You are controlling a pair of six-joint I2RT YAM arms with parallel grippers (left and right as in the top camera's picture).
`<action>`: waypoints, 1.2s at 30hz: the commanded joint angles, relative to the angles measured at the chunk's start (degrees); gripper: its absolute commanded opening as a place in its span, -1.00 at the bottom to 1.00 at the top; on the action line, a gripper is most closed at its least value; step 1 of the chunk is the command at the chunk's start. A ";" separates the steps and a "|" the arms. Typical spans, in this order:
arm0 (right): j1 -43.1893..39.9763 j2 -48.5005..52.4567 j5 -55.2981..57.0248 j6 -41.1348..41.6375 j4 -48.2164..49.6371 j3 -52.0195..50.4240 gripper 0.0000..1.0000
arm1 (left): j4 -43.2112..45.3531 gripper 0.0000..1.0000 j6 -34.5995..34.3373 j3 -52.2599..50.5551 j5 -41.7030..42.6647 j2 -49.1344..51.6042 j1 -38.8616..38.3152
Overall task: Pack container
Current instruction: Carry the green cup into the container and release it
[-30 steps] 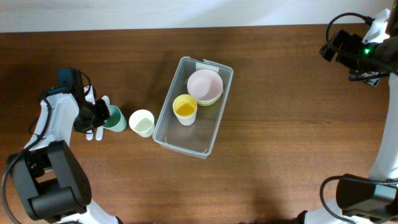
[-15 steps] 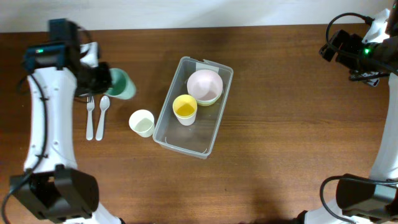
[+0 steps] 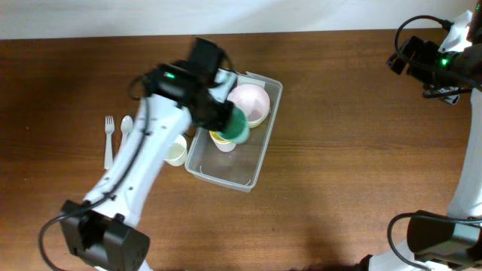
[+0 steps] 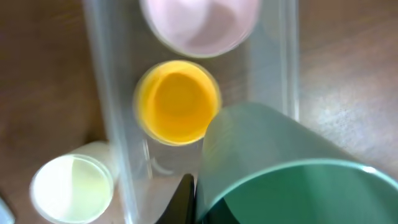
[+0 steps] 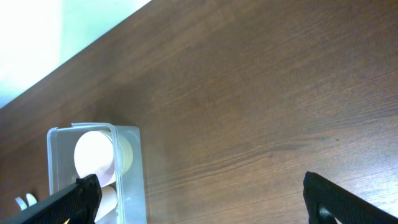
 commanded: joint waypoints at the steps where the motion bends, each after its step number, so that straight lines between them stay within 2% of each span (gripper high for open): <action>1: -0.22 0.20 -0.09 0.26 -0.02 0.09 0.98 | 3.30 -0.98 0.87 -4.35 -2.93 -0.33 -2.95; 8: -0.22 0.20 -0.09 0.26 -0.02 0.09 0.98 | 10.36 -0.98 0.00 -11.28 -5.51 2.69 -4.17; 15: -0.22 0.20 -0.09 0.26 -0.02 0.09 0.98 | 13.68 -0.97 0.00 -12.72 -5.29 6.01 -4.31; 22: -0.22 0.20 -0.09 0.26 -0.02 0.09 0.98 | 14.32 -0.64 0.00 -12.79 -5.29 7.93 -4.35; 25: -0.22 0.20 -0.09 0.26 -0.02 0.09 0.98 | 14.14 -0.57 0.00 -12.26 -5.27 7.91 -4.35; 30: -0.22 0.20 -0.09 0.26 -0.02 0.09 0.98 | 10.56 -0.53 -0.02 -8.35 -5.25 7.80 -4.35; 36: -0.22 0.20 -0.09 0.26 -0.02 0.09 0.98 | -1.99 -0.53 0.02 4.02 -6.60 7.10 -4.04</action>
